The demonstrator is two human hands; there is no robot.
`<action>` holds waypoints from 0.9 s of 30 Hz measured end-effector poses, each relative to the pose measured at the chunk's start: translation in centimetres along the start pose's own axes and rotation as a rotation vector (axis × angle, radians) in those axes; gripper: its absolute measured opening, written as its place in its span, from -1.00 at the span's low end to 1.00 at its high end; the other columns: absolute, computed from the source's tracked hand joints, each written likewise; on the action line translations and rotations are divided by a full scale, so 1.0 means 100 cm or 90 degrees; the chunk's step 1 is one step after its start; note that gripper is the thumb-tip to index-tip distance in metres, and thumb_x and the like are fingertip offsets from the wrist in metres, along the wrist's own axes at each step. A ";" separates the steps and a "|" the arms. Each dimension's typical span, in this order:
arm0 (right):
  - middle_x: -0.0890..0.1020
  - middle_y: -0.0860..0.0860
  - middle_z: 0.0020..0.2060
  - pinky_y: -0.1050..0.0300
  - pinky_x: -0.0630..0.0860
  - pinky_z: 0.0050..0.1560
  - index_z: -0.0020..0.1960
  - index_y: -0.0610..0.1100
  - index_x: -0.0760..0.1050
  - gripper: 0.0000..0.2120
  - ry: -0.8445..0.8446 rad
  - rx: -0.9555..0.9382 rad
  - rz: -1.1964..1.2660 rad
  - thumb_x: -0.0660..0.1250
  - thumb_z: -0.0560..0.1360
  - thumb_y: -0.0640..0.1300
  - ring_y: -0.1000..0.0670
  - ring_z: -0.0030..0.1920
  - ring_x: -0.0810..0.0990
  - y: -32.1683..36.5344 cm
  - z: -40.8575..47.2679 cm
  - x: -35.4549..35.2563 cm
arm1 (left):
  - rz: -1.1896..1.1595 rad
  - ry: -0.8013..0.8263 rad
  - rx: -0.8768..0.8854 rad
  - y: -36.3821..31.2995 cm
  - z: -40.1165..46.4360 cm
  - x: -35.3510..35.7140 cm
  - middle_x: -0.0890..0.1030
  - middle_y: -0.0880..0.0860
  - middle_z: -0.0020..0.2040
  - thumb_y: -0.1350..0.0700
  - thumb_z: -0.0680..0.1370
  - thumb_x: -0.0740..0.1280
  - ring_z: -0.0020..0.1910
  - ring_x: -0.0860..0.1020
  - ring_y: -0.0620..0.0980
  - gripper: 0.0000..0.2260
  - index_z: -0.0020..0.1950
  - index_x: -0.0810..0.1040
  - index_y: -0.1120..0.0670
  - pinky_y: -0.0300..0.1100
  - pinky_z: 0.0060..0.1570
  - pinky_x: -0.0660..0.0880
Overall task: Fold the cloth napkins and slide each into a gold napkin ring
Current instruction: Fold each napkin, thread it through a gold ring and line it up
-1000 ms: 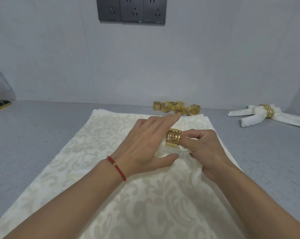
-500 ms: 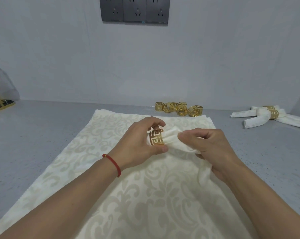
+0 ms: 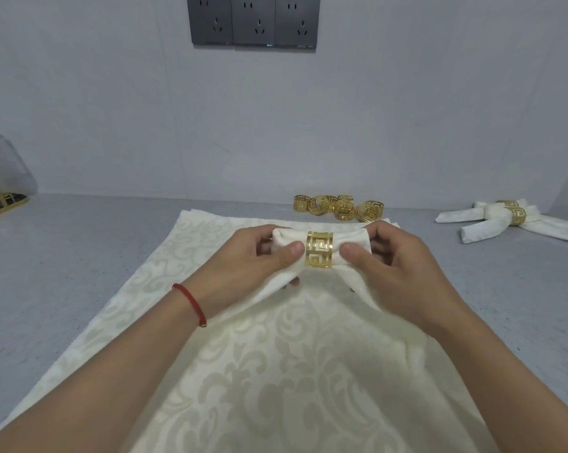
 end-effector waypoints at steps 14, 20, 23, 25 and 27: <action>0.50 0.10 -0.41 0.22 0.31 -0.35 -0.17 -0.08 0.54 -0.48 0.222 0.079 -0.401 0.35 0.44 0.41 0.09 -0.42 0.40 -0.016 -0.006 -0.001 | 0.144 0.114 -0.170 0.019 -0.003 0.002 0.71 0.07 -0.12 0.06 0.45 0.50 -0.17 0.68 0.10 -0.77 0.01 0.67 0.17 -0.02 -0.07 0.61; 0.38 0.11 -0.46 0.13 0.29 -0.31 -0.32 -0.12 0.35 -0.46 0.205 0.050 -0.377 0.34 0.53 0.31 0.06 -0.42 0.32 -0.025 -0.003 -0.006 | 0.381 0.029 -0.073 0.019 0.000 0.009 0.61 -0.21 -0.02 -0.38 0.39 0.39 -0.05 0.55 -0.26 -0.58 0.14 0.60 -0.19 -0.38 -0.11 0.41; 0.33 0.12 -0.45 0.11 0.26 -0.30 -0.33 -0.10 0.28 -0.47 0.204 0.040 -0.364 0.35 0.53 0.28 0.06 -0.42 0.26 -0.027 -0.003 -0.001 | 0.308 0.057 -0.024 0.027 0.002 0.020 0.63 -0.28 0.07 -0.30 0.48 0.38 0.10 0.54 -0.32 -0.69 0.15 0.63 -0.21 -0.32 0.15 0.46; 0.30 0.12 -0.44 0.07 0.24 -0.29 -0.33 -0.07 0.24 -0.48 0.205 0.043 -0.339 0.35 0.54 0.26 0.07 -0.41 0.23 -0.028 -0.004 0.000 | 0.269 0.072 -0.020 0.029 0.005 0.020 0.65 -0.29 0.05 -0.25 0.51 0.38 0.09 0.57 -0.33 -0.75 0.09 0.67 -0.17 -0.18 0.23 0.49; 0.29 0.11 -0.44 0.07 0.22 -0.29 -0.34 -0.06 0.23 -0.49 0.202 0.049 -0.301 0.37 0.54 0.22 0.07 -0.41 0.21 -0.028 -0.004 -0.001 | 0.262 0.089 -0.022 0.030 0.007 0.017 0.66 -0.28 0.07 -0.23 0.53 0.37 0.11 0.57 -0.32 -0.75 0.09 0.68 -0.15 -0.15 0.26 0.48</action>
Point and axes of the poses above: each hand's wrist, its own z-axis towards the middle knuckle, its own x-axis out of the palm, y = z × x, the point moved 1 cm from there along z, towards the middle knuckle
